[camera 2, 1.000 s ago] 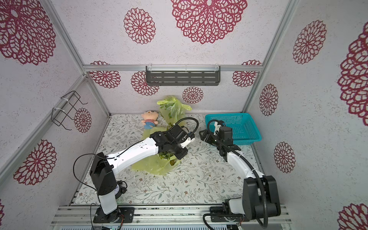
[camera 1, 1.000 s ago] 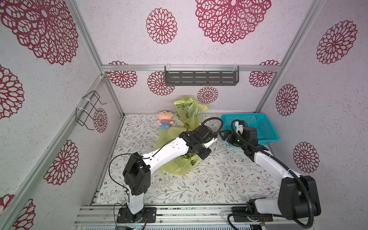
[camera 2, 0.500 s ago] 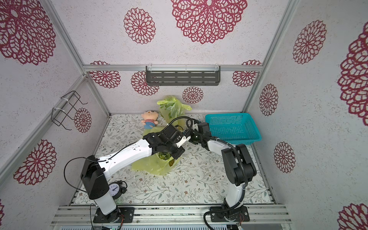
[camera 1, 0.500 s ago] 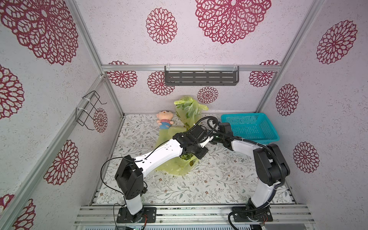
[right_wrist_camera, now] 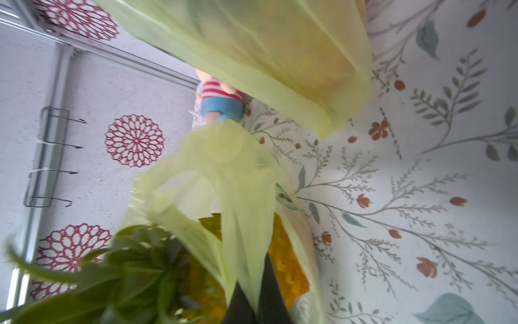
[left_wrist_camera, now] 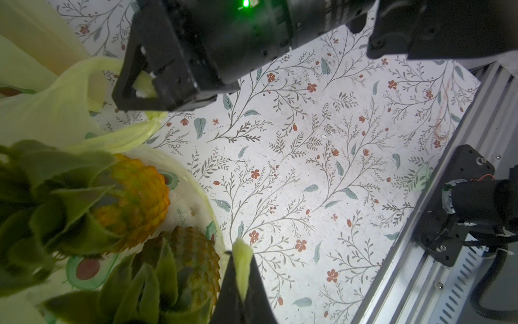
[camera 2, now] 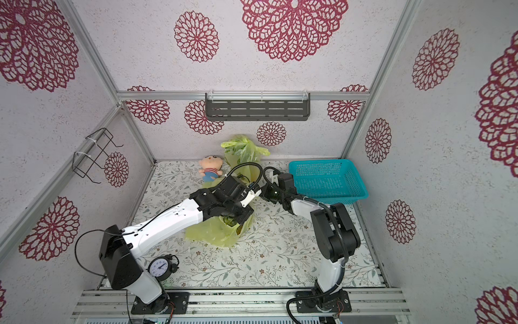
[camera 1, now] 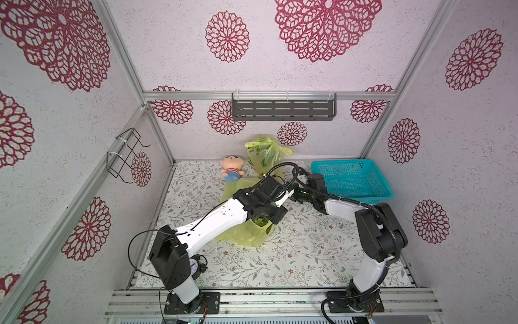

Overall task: Place the pineapple into a plastic bag & tie a knot
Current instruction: Adjust the plastic bag at the center of the board.

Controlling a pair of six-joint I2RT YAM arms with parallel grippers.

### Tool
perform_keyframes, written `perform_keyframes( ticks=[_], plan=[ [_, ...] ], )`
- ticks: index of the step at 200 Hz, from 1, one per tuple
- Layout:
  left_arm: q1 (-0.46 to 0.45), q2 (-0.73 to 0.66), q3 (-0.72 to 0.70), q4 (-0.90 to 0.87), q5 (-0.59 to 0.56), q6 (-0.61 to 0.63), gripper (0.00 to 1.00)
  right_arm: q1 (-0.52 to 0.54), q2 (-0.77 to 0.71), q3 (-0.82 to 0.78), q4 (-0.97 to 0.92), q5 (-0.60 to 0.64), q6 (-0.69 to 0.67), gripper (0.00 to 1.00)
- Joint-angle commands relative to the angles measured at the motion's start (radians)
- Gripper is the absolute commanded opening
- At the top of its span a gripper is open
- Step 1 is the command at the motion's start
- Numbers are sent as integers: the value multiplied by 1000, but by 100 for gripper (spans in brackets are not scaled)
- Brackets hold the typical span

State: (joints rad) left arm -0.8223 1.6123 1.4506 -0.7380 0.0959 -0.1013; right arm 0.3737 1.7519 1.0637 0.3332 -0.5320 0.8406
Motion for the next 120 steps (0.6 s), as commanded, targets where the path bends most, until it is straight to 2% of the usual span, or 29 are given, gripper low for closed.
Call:
perform_keyframes(
  ticks=[1, 32, 68, 95, 120],
  plan=[
    [23, -131, -41, 35, 11, 31, 0, -16, -171, 60, 5, 41, -14, 0],
    [76, -304, -96, 69, -14, 17, 0, -31, -282, 148, -118, 99, -63, 0],
    [167, -475, -138, 182, -28, -4, 0, -59, -342, 310, -270, 158, -137, 0],
    [235, -524, -122, 264, -59, -17, 0, -77, -340, 443, -345, 175, -189, 0],
    [283, -511, -39, 290, -96, -15, 0, -87, -329, 543, -388, 186, -218, 0]
  ],
)
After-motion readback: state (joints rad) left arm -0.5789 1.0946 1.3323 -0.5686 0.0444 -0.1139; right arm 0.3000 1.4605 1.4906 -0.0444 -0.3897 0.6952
